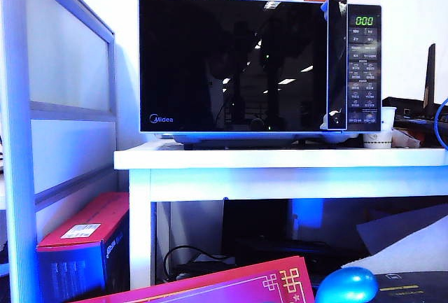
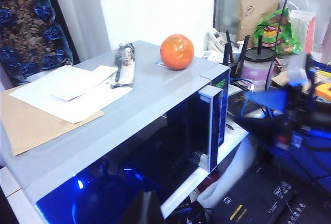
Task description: Open the microwave door, place the orange inside the microwave, then close the microwave door.
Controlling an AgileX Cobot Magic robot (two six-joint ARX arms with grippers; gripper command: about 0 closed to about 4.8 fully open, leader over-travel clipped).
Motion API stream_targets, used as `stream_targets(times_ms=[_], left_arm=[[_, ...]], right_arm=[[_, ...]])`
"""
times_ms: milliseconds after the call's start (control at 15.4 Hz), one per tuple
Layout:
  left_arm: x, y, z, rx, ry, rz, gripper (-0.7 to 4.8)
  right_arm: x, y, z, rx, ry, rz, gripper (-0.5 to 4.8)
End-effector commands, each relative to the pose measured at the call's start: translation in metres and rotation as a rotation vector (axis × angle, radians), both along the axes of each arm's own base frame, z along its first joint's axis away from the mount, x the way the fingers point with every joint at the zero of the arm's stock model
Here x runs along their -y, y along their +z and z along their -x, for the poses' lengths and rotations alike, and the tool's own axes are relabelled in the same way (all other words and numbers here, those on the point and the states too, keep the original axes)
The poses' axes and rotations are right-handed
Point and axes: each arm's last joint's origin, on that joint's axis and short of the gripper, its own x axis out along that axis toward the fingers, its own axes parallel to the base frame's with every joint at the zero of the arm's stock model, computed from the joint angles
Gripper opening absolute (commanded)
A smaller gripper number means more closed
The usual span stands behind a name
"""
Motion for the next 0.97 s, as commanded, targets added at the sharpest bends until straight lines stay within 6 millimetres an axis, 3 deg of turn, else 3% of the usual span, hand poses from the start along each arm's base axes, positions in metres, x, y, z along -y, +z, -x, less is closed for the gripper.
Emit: stream_targets(times_ms=[65, 454, 843, 973], left_arm=[[0.000, 0.003, 0.001, 0.024, -0.002, 0.009, -0.03], [0.000, 0.003, 0.001, 0.033, -0.003, 0.009, -0.03], [0.000, 0.003, 0.001, 0.032, -0.003, 0.009, -0.03], [0.000, 0.003, 0.001, 0.031, -0.003, 0.009, -0.03]], right_arm=[[-0.005, -0.004, -0.017, 0.098, -0.106, -0.023, 4.79], [-0.011, -0.039, -0.049, 0.083, -0.149, -0.024, 4.79], [-0.013, -0.061, -0.067, 0.077, -0.176, -0.024, 4.79], [-0.013, -0.060, -0.067, 0.079, -0.175, -0.025, 3.56]])
